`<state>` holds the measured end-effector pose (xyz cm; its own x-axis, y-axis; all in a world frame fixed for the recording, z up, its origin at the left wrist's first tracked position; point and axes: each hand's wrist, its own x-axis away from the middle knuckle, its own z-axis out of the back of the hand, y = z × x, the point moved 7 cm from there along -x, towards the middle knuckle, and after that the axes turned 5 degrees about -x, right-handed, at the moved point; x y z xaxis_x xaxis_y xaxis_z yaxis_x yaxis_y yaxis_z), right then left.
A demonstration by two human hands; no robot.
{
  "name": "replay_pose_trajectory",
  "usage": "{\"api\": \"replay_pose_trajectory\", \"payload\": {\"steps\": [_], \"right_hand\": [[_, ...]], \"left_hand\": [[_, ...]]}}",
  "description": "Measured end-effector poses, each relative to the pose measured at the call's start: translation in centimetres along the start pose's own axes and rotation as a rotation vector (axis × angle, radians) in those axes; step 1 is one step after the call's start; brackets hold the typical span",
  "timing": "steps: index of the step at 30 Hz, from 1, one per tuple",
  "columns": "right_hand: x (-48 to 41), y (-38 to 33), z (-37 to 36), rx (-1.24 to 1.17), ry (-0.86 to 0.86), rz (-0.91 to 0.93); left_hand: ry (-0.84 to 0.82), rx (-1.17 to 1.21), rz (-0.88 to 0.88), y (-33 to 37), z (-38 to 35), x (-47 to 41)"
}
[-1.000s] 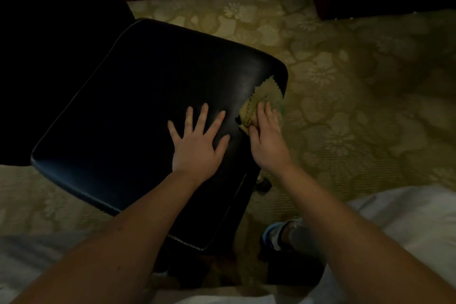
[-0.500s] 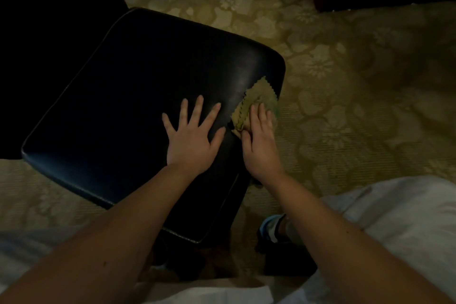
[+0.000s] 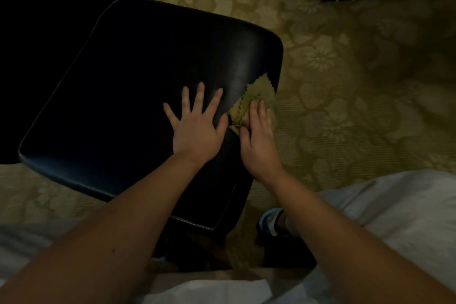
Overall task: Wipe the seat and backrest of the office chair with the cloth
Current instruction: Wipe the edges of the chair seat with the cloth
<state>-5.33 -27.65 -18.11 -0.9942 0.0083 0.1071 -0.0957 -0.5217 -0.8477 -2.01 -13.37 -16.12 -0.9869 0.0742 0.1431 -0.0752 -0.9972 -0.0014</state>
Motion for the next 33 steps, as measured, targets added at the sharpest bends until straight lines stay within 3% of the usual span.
{"api": "replay_pose_trajectory", "payload": {"steps": [10,19,24,33], "right_hand": [[-6.1,0.4,1.6,-0.012,-0.038,-0.103],[-2.1,0.6,0.5,0.022,-0.082,-0.090],[-3.2,0.3,1.1,0.049,-0.105,-0.102],[-5.2,-0.5,1.7,0.075,-0.112,-0.156]], "left_hand": [[-0.012,0.035,0.050,0.6,0.4,-0.8],[-0.075,0.046,0.026,0.6,0.8,-1.2],[-0.034,-0.067,-0.044,-1.2,2.1,0.3],[-0.041,-0.046,-0.017,-3.9,0.9,2.8]]}}
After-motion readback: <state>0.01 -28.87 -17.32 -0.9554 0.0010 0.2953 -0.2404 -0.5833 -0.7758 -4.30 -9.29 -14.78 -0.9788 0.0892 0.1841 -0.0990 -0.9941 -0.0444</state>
